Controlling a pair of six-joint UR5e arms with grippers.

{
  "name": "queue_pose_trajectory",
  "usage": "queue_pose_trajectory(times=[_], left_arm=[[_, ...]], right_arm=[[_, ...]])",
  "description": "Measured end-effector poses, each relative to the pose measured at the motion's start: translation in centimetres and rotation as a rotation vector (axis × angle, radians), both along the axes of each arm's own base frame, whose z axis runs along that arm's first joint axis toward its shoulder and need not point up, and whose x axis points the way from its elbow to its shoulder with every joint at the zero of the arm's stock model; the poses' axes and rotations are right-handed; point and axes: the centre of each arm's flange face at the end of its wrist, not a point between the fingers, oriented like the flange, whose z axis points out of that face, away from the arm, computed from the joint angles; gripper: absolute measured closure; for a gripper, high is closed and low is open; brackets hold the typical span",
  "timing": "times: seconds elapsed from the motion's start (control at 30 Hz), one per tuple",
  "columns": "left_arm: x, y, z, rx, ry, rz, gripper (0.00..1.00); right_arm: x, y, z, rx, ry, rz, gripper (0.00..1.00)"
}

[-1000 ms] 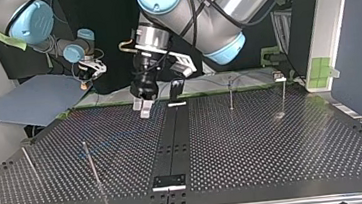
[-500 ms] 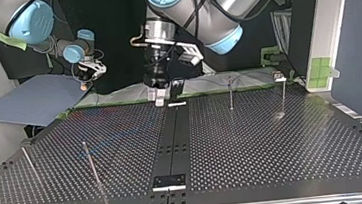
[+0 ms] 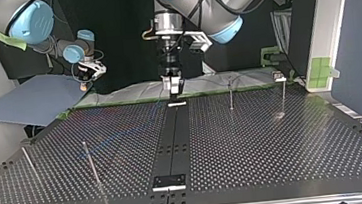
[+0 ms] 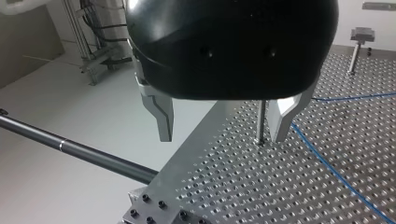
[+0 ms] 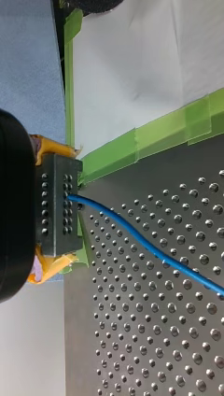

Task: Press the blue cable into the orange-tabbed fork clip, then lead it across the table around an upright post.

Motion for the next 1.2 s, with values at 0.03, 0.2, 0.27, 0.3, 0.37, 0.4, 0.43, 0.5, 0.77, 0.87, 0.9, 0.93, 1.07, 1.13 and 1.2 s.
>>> queue_pose_trajectory(times=[0.03, 0.2, 0.27, 0.3, 0.37, 0.4, 0.43, 0.5, 0.77, 0.87, 0.9, 0.93, 1.07, 1.13, 1.2], left_arm=[[-0.1, 0.1, -0.3, 0.002, 0.0, 0.002, 0.01], [-0.7, 0.7, -1.9, 0.007, 0.0, 0.004, 0.01], [-1.0, 0.9, -2.5, 0.011, 0.005, 0.002, 0.01], [-1.2, 1.1, -2.9, 0.016, 0.01, 0.002, 0.01], [-1.5, 1.3, -3.5, 0.024, 0.018, 0.001, 0.01], [-1.7, 1.5, -3.9, 0.03, 0.024, 0.0, 0.01], [-1.8, 1.7, -4.2, 0.035, 0.029, 0.0, 0.01], [-2.2, 2.0, -5.0, 0.047, 0.041, -0.001, 0.01], [-3.8, 3.5, -7.8, 0.095, 0.091, -0.004, 0.01], [-4.4, 4.0, -8.8, 0.112, 0.107, -0.008, 0.01], [-4.7, 4.2, -9.2, 0.119, 0.115, -0.009, 0.01], [-4.9, 4.4, -9.5, 0.124, 0.12, -0.01, 0.01], [-5.8, 5.2, -10.9, 0.151, 0.146, -0.011, 0.01], [-6.3, 5.7, -11.5, 0.164, 0.159, -0.011, 0.01], [-6.8, 6.1, -12.2, 0.177, 0.172, -0.013, 0.01]], right_arm=[[0.0, 0.0, 0.0, 0.0, 0.0, 0.0, 1.0], [0.0, 0.0, 0.0, 0.001, 0.001, 0.0, 1.0], [0.0, 0.0, 0.0, 0.001, 0.001, 0.0, 1.0], [0.0, 0.0, 0.0, 0.0, 0.0, 0.0, 1.0], [0.0, 0.0, 0.0, 0.0, 0.001, 0.0, 1.0], [0.0, 0.0, 0.0, -0.001, 0.0, 0.0, 1.0], [0.0, 0.0, 0.0, -0.001, 0.0, 0.0, 1.0], [0.0, 0.0, 0.0, -0.003, 0.0, 0.0, 1.0], [0.0, -0.3, 0.2, -0.019, -0.004, 0.005, 1.0], [0.0, -0.5, 0.3, -0.031, -0.011, 0.016, 1.0], [-0.1, -0.6, 0.3, -0.035, -0.015, 0.02, 1.0], [-0.1, -0.7, 0.3, -0.039, -0.019, 0.024, 1.0], [-0.4, -1.1, 0.5, -0.062, -0.047, 0.037, 1.0], [-0.6, -1.3, 0.6, -0.071, -0.061, 0.036, 1.0], [-0.9, -1.5, 0.7, -0.077, -0.076, 0.033, 1.0]])
